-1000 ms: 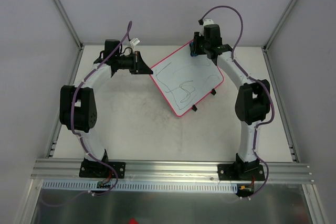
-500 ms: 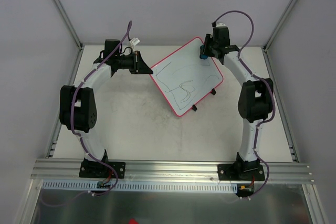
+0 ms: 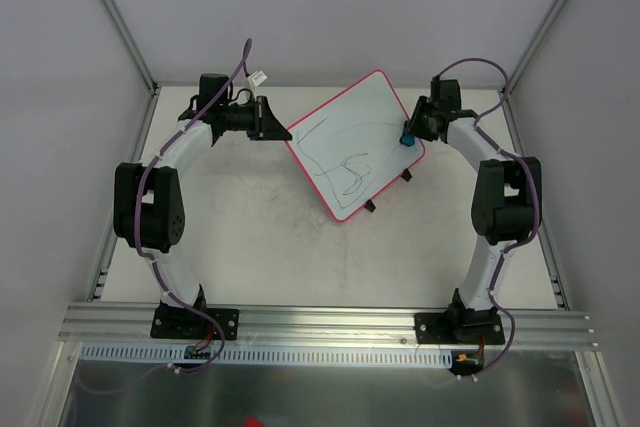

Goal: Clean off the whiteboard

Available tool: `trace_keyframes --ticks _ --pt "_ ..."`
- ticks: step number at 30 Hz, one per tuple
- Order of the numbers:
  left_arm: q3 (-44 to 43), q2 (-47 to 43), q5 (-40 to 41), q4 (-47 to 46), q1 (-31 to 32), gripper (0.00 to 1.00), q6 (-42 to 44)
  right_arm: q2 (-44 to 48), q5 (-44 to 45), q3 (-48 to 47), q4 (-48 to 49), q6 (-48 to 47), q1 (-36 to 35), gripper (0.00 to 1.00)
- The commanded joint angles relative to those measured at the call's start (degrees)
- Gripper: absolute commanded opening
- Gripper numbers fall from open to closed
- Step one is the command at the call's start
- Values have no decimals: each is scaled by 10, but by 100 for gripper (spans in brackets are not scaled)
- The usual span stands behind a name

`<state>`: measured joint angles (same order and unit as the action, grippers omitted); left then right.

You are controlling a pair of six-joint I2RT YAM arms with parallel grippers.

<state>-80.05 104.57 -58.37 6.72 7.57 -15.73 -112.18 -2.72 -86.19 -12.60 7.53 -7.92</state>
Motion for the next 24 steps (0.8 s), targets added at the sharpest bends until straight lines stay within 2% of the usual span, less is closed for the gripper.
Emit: trace_keyframes --ticks 1,6,11,16,24 --pt "-20 -10 -30 -15 11 0 47 20 18 56 -73 23 -10 0" --pt "-20 -10 -31 -14 11 0 47 44 23 113 -74 36 -10 0" --pt "-16 -11 -31 -14 13 0 46 43 39 127 -81 67 2 0" --pt "-11 -16 -30 -15 14 0 47 41 36 119 -96 85 19 0" --pt "3 -22 -28 -14 15 0 46 50 91 76 -137 65 47 0"
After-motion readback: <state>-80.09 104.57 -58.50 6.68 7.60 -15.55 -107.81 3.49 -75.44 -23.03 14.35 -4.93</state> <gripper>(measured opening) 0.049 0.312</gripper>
